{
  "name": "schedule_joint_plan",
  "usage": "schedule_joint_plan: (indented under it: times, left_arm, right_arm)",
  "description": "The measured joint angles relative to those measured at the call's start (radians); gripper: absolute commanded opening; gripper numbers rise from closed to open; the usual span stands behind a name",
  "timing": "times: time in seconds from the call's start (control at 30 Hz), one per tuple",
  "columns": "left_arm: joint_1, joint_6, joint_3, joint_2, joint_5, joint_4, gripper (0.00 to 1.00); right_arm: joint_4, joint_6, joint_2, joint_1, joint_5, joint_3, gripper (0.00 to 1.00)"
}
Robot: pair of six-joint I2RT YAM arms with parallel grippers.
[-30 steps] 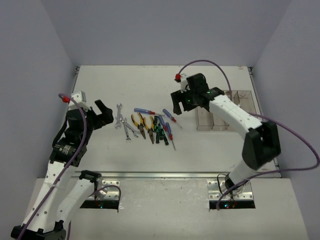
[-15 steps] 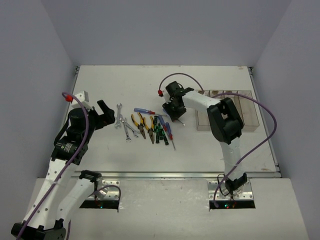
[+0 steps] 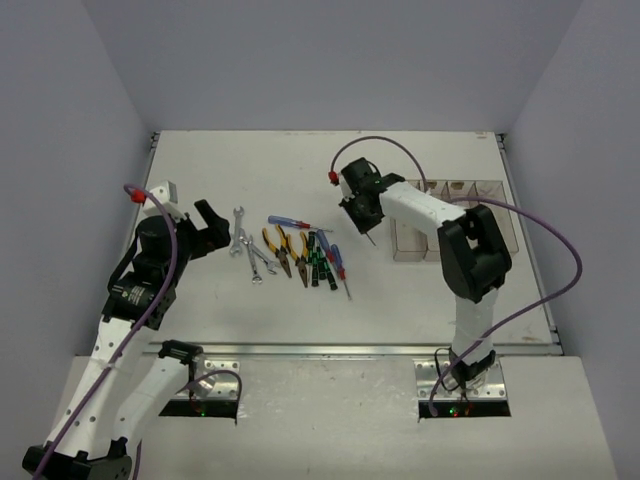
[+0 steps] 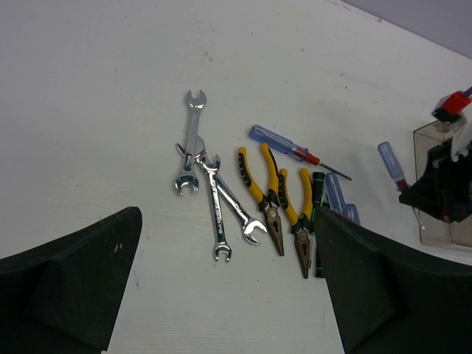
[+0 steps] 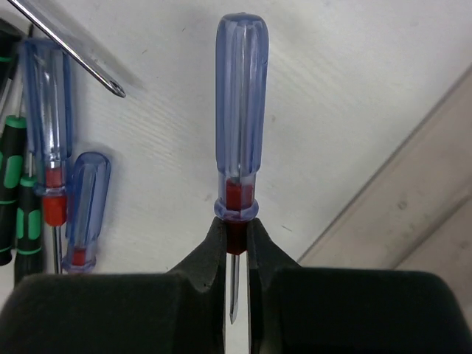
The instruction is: Sort the tools into containers
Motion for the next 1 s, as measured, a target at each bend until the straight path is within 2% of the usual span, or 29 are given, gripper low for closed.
schedule_joint_plan:
  times: [0.13, 0.27, 0.37, 0.5, 0.57, 0.6, 0.67, 0.7, 0.87, 1.0]
  left_arm:
    - [0.0, 0.0, 0.0, -0.002, 0.0, 0.003, 1.0]
    - [0.0, 0.0, 0.0, -0.007, 0.0, 0.005, 1.0]
    - [0.0, 0.0, 0.0, -0.009, 0.004, 0.006, 1.0]
    - [0.0, 0.002, 0.0, -0.008, 0.007, 0.006, 1.0]
    - [0.0, 0.003, 0.0, -0.008, 0.008, 0.006, 1.0]
    - [0.0, 0.003, 0.0, -0.008, 0.008, 0.006, 1.0]
    - [0.0, 0.003, 0.0, -0.008, 0.009, 0.006, 1.0]
    - [0.0, 0.003, 0.0, -0.008, 0.01, 0.006, 1.0]
    - [0.0, 0.008, 0.0, -0.008, 0.015, 0.006, 1.0]
    - [0.0, 0.012, 0.0, -0.008, 0.017, 0.007, 1.0]
  right_arm:
    - [-0.034, 0.051, -0.158, -0.049, 0.021, -0.007, 0.0]
    - [-0.058, 0.097, -0.274, -0.185, 0.019, 0.002, 0.0]
    - [-0.066, 0.118, -0.264, -0.291, 0.038, 0.007, 0.0]
    - [-0.091, 0.131, -0.185, -0.319, 0.05, 0.007, 0.02]
    - [-0.098, 0.137, -0.142, -0.311, 0.05, 0.007, 0.14]
    - [-0.102, 0.14, -0.122, -0.307, 0.05, 0.007, 0.15]
    - [-0.108, 0.145, -0.095, -0.3, 0.049, 0.007, 0.54]
    - [-0.111, 0.147, -0.086, -0.297, 0.048, 0.007, 0.59]
    - [-0.117, 0.169, -0.089, -0.295, 0.076, 0.007, 0.71]
    - [-0.11, 0.184, -0.148, -0.235, 0.136, -0.011, 0.71]
